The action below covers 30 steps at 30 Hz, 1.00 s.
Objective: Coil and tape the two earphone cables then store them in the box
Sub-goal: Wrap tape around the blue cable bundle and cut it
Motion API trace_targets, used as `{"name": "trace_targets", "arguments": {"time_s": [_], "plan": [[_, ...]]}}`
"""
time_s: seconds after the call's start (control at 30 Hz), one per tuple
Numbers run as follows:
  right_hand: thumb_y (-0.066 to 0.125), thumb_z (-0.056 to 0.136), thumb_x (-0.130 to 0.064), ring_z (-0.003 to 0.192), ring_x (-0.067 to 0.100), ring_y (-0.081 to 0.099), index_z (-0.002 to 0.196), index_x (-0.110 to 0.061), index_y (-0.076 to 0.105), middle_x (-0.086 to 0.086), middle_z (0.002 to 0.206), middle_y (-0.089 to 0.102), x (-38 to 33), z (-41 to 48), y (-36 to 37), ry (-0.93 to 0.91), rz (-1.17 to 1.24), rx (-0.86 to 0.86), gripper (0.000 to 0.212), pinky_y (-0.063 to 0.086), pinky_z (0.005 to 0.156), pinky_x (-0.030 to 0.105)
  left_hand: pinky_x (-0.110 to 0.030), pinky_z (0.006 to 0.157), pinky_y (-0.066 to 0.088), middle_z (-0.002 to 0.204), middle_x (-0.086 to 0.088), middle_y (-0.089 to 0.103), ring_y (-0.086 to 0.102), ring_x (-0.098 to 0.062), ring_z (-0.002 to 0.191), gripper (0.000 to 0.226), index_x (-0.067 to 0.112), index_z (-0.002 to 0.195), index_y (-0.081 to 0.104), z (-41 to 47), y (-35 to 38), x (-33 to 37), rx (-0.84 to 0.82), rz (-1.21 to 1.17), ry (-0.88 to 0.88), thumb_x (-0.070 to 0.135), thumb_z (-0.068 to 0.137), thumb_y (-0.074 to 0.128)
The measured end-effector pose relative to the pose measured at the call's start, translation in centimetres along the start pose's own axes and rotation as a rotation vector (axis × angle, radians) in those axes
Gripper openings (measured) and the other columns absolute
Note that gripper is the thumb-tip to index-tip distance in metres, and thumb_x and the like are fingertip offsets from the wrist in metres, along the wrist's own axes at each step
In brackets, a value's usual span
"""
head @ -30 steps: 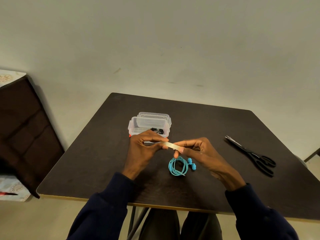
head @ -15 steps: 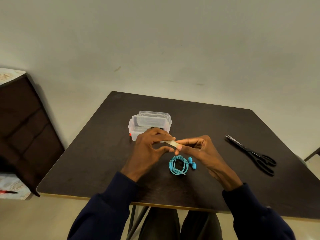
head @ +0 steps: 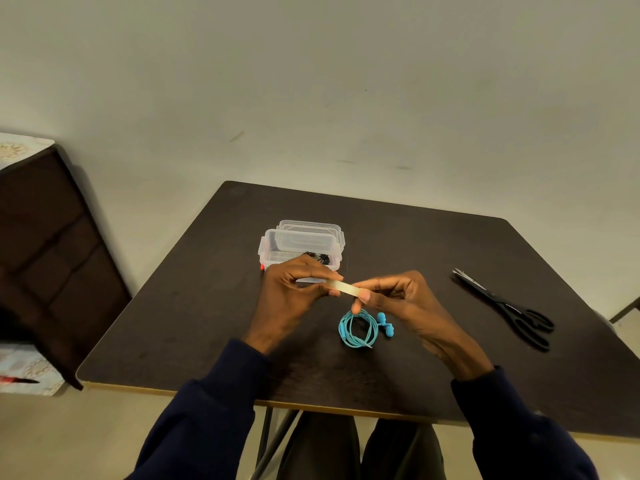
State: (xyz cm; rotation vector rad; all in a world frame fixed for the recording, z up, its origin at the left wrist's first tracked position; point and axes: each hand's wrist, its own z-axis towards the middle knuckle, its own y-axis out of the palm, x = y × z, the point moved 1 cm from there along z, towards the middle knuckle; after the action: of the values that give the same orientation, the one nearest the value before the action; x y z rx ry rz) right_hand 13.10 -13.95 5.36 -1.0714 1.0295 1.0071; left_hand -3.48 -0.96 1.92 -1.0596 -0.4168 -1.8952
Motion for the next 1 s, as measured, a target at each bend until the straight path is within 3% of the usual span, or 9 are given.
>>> {"name": "trace_targets", "arguments": {"time_s": [0.13,0.23,0.37,0.5,0.73,0.83,0.9,1.0], "plan": [[0.065,0.088,-0.020,0.090,0.021,0.074,0.101,-0.030,0.079,0.008,0.091,0.078,-0.1,-0.1,-0.1,0.002,0.019,-0.017,0.021,0.056,0.081,0.021,-0.021,0.083,0.055,0.091,-0.001,0.077,0.070,-0.011,0.090,0.022,0.011,0.094,0.079,0.1,-0.2,-0.6,0.012,-0.053,-0.002,0.010,0.072,0.084],[0.065,0.089,-0.018,0.092,0.024,0.074,0.105,-0.024,0.078,0.011,0.093,0.077,0.0,-0.3,-0.3,-0.001,0.032,-0.019,0.021,0.056,0.081,0.023,-0.026,0.082,0.058,0.090,-0.003,0.077,0.071,-0.016,0.089,0.023,0.015,0.094,0.079,0.1,-0.3,-0.9,0.014,-0.114,-0.026,0.012,0.072,0.083],[0.067,0.088,-0.016,0.095,0.029,0.072,0.108,-0.014,0.076,0.015,0.094,0.076,0.2,-0.4,-0.7,0.011,0.054,-0.015,0.022,0.056,0.084,0.027,-0.036,0.084,0.061,0.092,-0.009,0.077,0.073,-0.025,0.092,0.024,0.006,0.096,0.078,0.1,-0.5,-1.5,0.023,-0.191,-0.074,0.008,0.072,0.083],[0.067,0.088,-0.016,0.093,0.030,0.073,0.106,-0.017,0.078,0.016,0.094,0.076,0.2,-0.3,-0.8,0.017,0.060,-0.023,0.021,0.057,0.085,0.029,-0.032,0.083,0.061,0.093,-0.004,0.078,0.073,-0.023,0.092,0.026,0.008,0.098,0.077,-0.1,-0.3,-1.4,0.015,-0.255,-0.113,0.011,0.072,0.081],[0.065,0.090,-0.015,0.092,0.026,0.073,0.108,-0.014,0.076,0.013,0.093,0.076,0.2,-0.2,-0.8,0.008,0.018,-0.047,0.021,0.056,0.083,0.026,-0.037,0.084,0.061,0.096,-0.017,0.075,0.072,-0.028,0.094,0.031,-0.007,0.100,0.075,0.0,-0.2,-2.1,0.028,-0.244,-0.118,0.006,0.073,0.082],[0.063,0.089,-0.015,0.091,0.024,0.073,0.108,-0.013,0.074,0.011,0.092,0.077,0.2,-0.1,-0.7,0.019,-0.017,-0.030,0.022,0.056,0.082,0.024,-0.031,0.090,0.058,0.099,-0.011,0.077,0.072,-0.023,0.099,0.028,-0.001,0.100,0.076,0.0,-0.2,-1.9,0.020,-0.184,-0.082,0.008,0.074,0.081],[0.064,0.090,-0.011,0.088,0.023,0.074,0.108,-0.007,0.074,0.011,0.089,0.077,0.4,0.0,-0.7,0.015,-0.040,0.014,0.021,0.056,0.081,0.024,-0.030,0.095,0.056,0.102,-0.002,0.077,0.071,-0.019,0.103,0.026,0.013,0.102,0.078,0.0,-0.2,-1.5,-0.021,-0.097,-0.037,0.011,0.077,0.081],[0.065,0.090,-0.005,0.081,0.022,0.074,0.104,-0.003,0.075,0.012,0.083,0.076,0.5,0.2,-0.5,-0.018,-0.081,0.084,0.017,0.056,0.078,0.023,-0.024,0.093,0.055,0.104,0.005,0.074,0.068,-0.017,0.105,0.028,0.024,0.105,0.077,0.1,0.0,-0.5,-0.115,0.035,0.015,0.019,0.078,0.083]]}}
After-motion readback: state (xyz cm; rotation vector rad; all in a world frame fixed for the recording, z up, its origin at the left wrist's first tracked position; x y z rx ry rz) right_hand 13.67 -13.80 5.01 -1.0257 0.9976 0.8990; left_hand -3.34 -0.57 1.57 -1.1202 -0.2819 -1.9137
